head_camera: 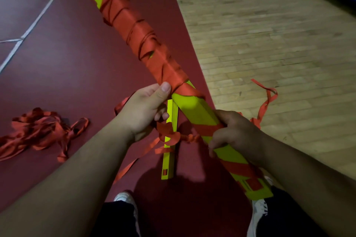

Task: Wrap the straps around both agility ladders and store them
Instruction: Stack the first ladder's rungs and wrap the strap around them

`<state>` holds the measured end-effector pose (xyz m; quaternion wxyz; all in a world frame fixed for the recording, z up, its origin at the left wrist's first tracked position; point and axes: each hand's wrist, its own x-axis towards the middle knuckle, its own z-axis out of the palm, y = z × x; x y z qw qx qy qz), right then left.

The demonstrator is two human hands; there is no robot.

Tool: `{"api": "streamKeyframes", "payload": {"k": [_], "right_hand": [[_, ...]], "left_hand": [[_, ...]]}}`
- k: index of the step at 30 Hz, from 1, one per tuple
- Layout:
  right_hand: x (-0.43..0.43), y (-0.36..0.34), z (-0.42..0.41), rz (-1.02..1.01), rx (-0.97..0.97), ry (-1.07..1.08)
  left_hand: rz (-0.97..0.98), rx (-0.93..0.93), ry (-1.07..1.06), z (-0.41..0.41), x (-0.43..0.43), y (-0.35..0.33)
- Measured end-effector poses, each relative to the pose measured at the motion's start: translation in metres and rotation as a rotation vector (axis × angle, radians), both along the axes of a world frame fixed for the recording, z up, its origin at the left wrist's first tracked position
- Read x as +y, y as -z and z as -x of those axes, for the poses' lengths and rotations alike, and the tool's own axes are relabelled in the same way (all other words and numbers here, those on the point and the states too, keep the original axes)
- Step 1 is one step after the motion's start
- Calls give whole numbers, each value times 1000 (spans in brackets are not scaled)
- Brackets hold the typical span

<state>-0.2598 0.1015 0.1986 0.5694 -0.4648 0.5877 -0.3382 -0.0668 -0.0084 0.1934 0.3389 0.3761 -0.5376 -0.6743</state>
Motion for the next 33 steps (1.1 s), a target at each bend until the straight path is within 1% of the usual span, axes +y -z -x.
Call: {"api": "streamKeyframes", "payload": {"k": [2, 4, 6, 7, 8, 9, 10, 13, 14, 18, 20, 21, 24, 25, 28, 33], "right_hand": [[0, 0, 1, -23, -103, -13], [0, 1, 3, -70, -277, -52], [0, 0, 5, -125, -466, -93], [-1, -1, 7, -144, -505, -98], [-1, -2, 8, -148, -485, -94], [-3, -3, 9, -142, -424, -85], [-6, -2, 10, -116, -313, -71], [-10, 1, 5, 9, 185, -6], [-8, 0, 1, 30, 318, 6], [-4, 6, -15, 85, 739, -16], [-5, 15, -16, 70, 935, 4], [-5, 19, -16, 83, 988, 30], [-6, 24, -7, 179, 1006, 120], [-6, 24, -3, 184, 1001, 141], [-7, 19, 5, 139, 972, 156], [-6, 17, 9, 80, 767, 186]], "left_hand": [[-97, 125, 25, 0, 0, 1], [-106, 196, 53, 1, 1, 2], [-28, 168, 45, 3, 2, 0], [13, 128, 15, 5, 4, -2], [43, 83, -35, 8, 6, -2], [61, 41, -93, 10, 7, -2], [69, 2, -155, 13, 8, -1], [52, -111, -307, 18, 9, 5], [35, -128, -338, 19, 10, 8], [-15, -156, -391, 26, 13, 16], [15, -192, -367, 29, 16, 19], [46, -203, -346, 30, 18, 20], [99, -179, -240, 31, 22, 13], [114, -176, -177, 30, 22, 9], [189, -254, 7, 23, 20, 5], [254, -285, 94, 12, 10, 10]]}}
